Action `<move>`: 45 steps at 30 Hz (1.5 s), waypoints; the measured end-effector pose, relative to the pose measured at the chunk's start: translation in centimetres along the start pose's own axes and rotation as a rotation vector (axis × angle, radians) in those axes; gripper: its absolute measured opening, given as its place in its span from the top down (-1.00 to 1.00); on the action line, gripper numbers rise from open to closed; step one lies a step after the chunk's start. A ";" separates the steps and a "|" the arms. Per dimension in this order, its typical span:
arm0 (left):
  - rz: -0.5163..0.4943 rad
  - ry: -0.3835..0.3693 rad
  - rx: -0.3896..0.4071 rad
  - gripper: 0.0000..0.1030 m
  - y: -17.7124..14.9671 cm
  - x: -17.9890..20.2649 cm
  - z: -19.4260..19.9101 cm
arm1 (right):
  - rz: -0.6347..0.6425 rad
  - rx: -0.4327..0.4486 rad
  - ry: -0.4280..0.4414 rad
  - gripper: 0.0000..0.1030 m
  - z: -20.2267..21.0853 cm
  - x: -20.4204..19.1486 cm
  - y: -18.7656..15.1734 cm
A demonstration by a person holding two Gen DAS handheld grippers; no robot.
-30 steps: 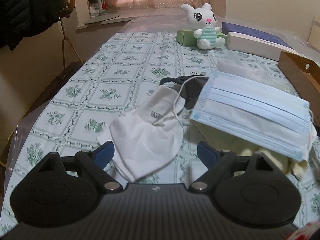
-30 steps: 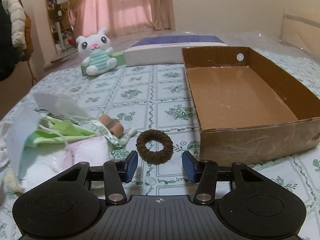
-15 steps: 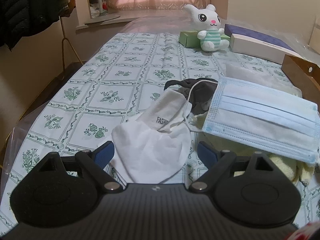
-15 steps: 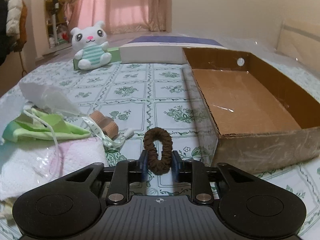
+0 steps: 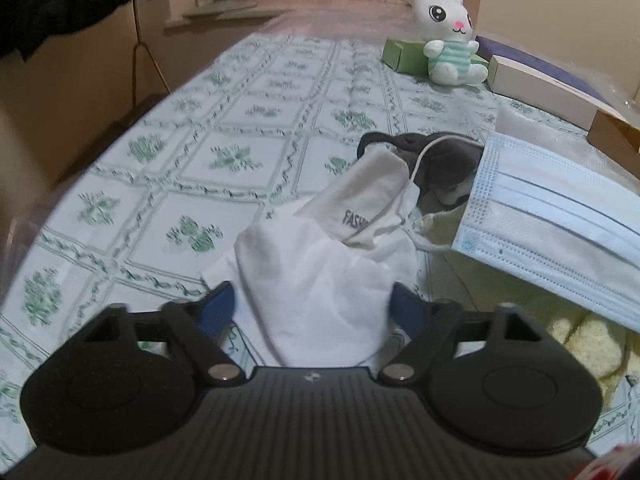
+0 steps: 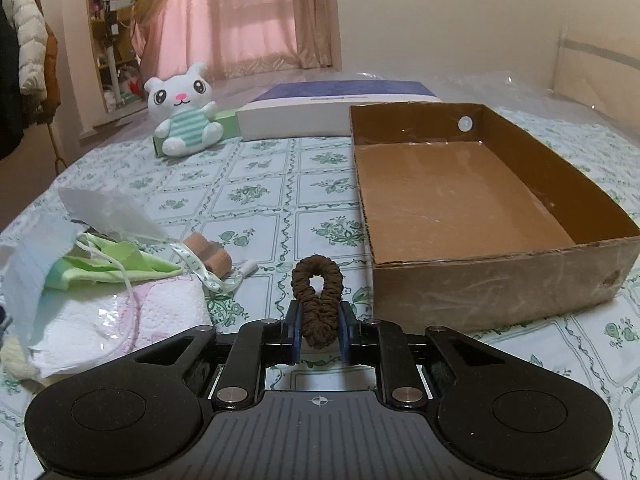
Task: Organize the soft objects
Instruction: 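Grasp the white cloth mask with the left tool while right lifts hair tie, then carry both items into the cardboard tray and open both tools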
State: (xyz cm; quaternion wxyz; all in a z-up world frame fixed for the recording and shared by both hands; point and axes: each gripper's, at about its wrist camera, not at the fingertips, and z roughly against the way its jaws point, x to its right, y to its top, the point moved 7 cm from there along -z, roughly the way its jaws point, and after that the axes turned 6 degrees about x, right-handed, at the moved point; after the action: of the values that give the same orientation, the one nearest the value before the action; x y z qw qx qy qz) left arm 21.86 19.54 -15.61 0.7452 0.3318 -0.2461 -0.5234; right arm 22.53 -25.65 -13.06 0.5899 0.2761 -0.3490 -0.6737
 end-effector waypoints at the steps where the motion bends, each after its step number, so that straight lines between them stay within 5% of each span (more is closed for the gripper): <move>1: -0.003 0.000 0.009 -0.19 -0.1 0.0 0.1 | -0.004 0.000 0.001 0.65 0.2 0.0 0.0; 2: -0.015 -0.002 0.017 0.18 -0.1 0.0 0.3 | -0.004 0.000 0.003 0.65 0.4 0.1 0.1; 5: -0.017 -0.017 0.017 0.79 0.1 -0.1 0.9 | -0.008 -0.005 0.020 0.65 1.0 0.0 0.3; 15: -0.034 -0.023 0.126 0.83 3.9 -1.2 6.9 | -0.014 0.036 0.086 0.65 4.5 0.7 2.2; 23: -0.068 -0.073 0.269 0.83 9.4 1.3 12.3 | 0.001 0.098 0.116 0.65 7.3 2.4 4.6; 40: -0.177 -0.334 0.596 0.83 23.1 18.9 21.5 | -0.015 0.231 0.102 0.65 11.2 10.5 10.7; 45: -0.189 -0.442 0.614 0.83 24.8 24.8 22.5 | -0.012 0.245 0.081 0.65 11.1 12.7 12.2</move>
State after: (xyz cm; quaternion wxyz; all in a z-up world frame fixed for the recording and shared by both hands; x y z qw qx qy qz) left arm 29.23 -3.41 18.35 0.4889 0.4396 -0.5144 -0.5506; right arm 19.25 -37.35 3.82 0.5614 0.3751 -0.4030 -0.6178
